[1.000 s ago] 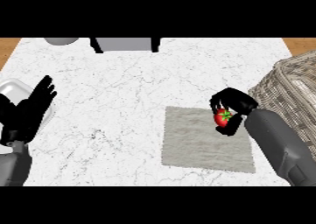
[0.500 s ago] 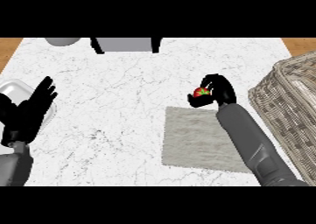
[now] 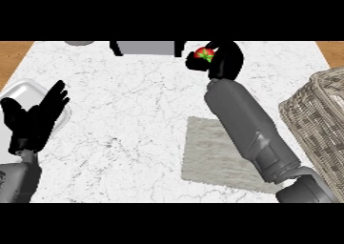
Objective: Pick the tomato from the placemat and place it in the basket
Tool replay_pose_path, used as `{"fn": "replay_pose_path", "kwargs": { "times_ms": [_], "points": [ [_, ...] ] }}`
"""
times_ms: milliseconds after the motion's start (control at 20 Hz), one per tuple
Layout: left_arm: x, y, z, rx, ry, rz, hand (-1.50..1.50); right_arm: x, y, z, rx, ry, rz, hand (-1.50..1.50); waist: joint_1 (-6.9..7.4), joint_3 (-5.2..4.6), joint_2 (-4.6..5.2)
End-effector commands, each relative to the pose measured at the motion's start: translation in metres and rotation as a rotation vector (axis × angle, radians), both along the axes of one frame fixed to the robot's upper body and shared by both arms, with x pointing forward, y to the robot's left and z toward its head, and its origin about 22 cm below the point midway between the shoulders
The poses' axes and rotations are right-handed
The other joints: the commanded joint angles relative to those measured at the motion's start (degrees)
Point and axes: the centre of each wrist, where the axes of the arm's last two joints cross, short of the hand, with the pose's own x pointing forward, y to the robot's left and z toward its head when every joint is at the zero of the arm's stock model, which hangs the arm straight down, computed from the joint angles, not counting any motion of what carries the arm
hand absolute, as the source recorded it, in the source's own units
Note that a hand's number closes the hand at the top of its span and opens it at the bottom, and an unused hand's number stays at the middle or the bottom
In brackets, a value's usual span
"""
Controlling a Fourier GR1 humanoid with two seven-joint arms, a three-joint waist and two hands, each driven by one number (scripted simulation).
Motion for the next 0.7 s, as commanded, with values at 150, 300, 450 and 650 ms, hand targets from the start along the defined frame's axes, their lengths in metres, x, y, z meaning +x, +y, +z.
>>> {"fn": "replay_pose_path", "kwargs": {
  "times_ms": [150, 300, 450, 650],
  "points": [
    [0.002, 0.001, -0.005, -0.003, 0.018, 0.025, 0.00, 0.016, 0.047, 0.074, -0.023, -0.064, -0.196, 1.50, -1.63, -0.01, -0.21],
    [0.006, 0.010, 0.003, -0.003, 0.002, 0.043, 0.00, 0.023, 0.048, 0.105, -0.095, -0.048, -0.271, 1.50, -2.15, 0.11, 0.04],
    [0.002, -0.020, -0.006, -0.007, -0.004, 0.028, 0.00, 0.029, 0.039, 0.133, -0.109, -0.052, -0.347, 1.50, -2.45, 0.25, 0.10],
    [-0.002, 0.006, -0.005, 0.001, -0.002, 0.045, 0.00, 0.031, 0.037, 0.165, -0.136, -0.064, -0.415, 1.50, -2.44, 0.28, 0.22]
  ]
}}
